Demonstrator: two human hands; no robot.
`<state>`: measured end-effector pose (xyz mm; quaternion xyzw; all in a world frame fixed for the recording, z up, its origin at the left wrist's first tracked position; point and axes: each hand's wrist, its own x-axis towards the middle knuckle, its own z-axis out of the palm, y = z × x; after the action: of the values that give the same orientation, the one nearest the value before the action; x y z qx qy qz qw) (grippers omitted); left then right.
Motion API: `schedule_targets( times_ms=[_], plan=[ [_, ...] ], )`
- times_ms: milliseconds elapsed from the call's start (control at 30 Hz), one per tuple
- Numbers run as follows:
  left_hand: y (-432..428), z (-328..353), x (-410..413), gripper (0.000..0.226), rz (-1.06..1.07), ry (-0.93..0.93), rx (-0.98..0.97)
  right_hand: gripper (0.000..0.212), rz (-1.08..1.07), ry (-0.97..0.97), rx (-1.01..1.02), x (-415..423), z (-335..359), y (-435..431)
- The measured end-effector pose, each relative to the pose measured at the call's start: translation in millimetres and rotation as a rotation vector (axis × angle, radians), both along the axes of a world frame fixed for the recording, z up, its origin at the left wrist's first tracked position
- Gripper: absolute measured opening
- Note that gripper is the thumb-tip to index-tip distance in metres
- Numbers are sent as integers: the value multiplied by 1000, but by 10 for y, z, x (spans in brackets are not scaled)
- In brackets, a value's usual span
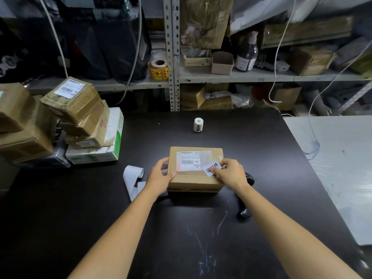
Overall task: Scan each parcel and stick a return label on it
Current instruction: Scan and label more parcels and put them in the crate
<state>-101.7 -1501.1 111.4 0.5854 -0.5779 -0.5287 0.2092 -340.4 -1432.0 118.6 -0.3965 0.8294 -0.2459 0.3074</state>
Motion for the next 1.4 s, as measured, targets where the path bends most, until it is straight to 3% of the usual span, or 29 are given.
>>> schedule_targets(
  times_ms=[100, 300, 500, 600, 800, 1133, 1400],
  plan=[
    [-12, 4, 4, 58, -2, -1, 9, 41, -90, 73, 32, -29, 18, 4],
    [-31, -21, -7, 58, 1, 40, 96, 33, -141, -166, -55, -124, -46, 4],
    [80, 50, 102, 53, 97, 159, 123, 28, -148, -277, -128, -50, 55, 36],
    [175, 253, 190, 51, 156, 211, 68, 27, -98, -316, -190, -3, 263, 9],
    [605, 882, 659, 60, 330, 165, -90, 40, 164, -153, -228, 419, 880, -90],
    [2187, 1629, 2623, 61, 804, 107, -261, 37, 672, -217, -361, 2687, 1739, 260],
    [4439, 1699, 4719, 72, 1118, 113, -219, 29, 1059, -198, -392, 5314, 1810, 1789]
  ],
)
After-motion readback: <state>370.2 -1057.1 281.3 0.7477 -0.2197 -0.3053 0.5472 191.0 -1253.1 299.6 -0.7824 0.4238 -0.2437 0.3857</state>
